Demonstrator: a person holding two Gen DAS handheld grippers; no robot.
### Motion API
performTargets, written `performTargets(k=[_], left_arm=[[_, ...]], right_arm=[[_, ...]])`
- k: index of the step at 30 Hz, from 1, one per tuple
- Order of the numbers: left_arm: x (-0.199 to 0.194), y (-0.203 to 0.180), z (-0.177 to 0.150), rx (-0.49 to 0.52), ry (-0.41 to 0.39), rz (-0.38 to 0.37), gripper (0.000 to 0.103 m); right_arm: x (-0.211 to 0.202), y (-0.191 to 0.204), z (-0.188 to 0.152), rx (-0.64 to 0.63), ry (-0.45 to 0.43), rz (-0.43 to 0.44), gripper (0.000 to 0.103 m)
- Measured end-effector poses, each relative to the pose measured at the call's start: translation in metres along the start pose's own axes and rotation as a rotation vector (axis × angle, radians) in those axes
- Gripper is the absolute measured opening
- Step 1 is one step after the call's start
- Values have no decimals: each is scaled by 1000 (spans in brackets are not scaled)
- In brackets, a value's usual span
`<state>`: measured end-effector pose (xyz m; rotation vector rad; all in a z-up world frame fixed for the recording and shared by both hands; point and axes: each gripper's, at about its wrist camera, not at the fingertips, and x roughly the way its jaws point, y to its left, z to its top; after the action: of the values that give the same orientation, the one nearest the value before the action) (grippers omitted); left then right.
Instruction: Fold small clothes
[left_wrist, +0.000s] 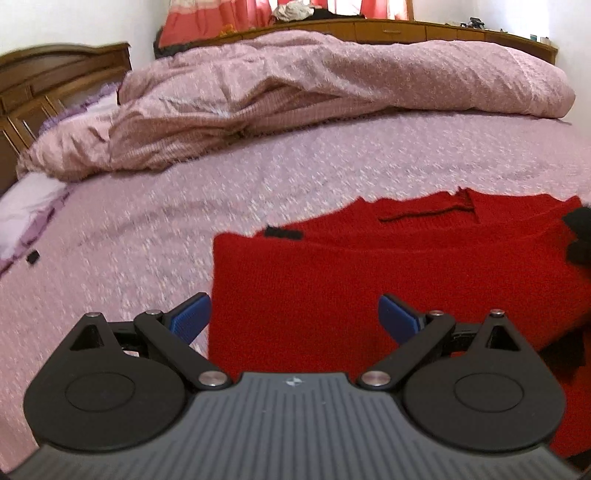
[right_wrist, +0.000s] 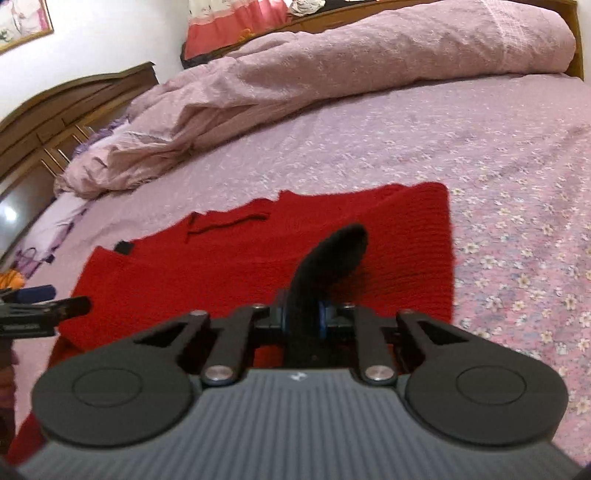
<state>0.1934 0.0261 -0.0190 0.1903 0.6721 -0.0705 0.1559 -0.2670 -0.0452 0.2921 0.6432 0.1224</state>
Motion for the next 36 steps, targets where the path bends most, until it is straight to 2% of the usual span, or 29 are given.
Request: performTargets(k=[4, 8, 11, 14, 15, 20, 23, 27, 31, 33, 36], left_arm=[[3, -3, 8, 11, -52, -22, 99], [15, -8, 13, 20, -58, -53, 99], [34, -13, 11, 37, -29, -50, 99], [58, -16, 4, 81, 6, 8, 99], [64, -15, 3, 75, 5, 6, 99], [75, -5, 3, 25, 20, 4, 103], [76, -3, 3, 26, 16, 6, 103], [65, -5, 5, 37, 20, 25, 103], [43, -5, 2, 54, 7, 31, 103], [37, -6, -1, 48, 5, 16, 103], [48, -7, -7, 23, 50, 13, 103]], right_arm=[[-21, 10, 17, -37, -128, -9, 16], [-22, 11, 31, -72, -207, -113, 16], [-2, -2, 32, -32, -132, -139, 16], [21, -10, 20, -38, -58, -201, 17], [28, -14, 16, -33, -38, -212, 17], [29, -20, 10, -30, -48, -209, 21], [20, -17, 15, -10, -40, -215, 27], [-7, -9, 15, -9, -72, -256, 31], [-31, -4, 7, -18, -103, -234, 31], [-32, -5, 2, -22, -82, -227, 30], [-19, -6, -5, -43, -32, -254, 30]])
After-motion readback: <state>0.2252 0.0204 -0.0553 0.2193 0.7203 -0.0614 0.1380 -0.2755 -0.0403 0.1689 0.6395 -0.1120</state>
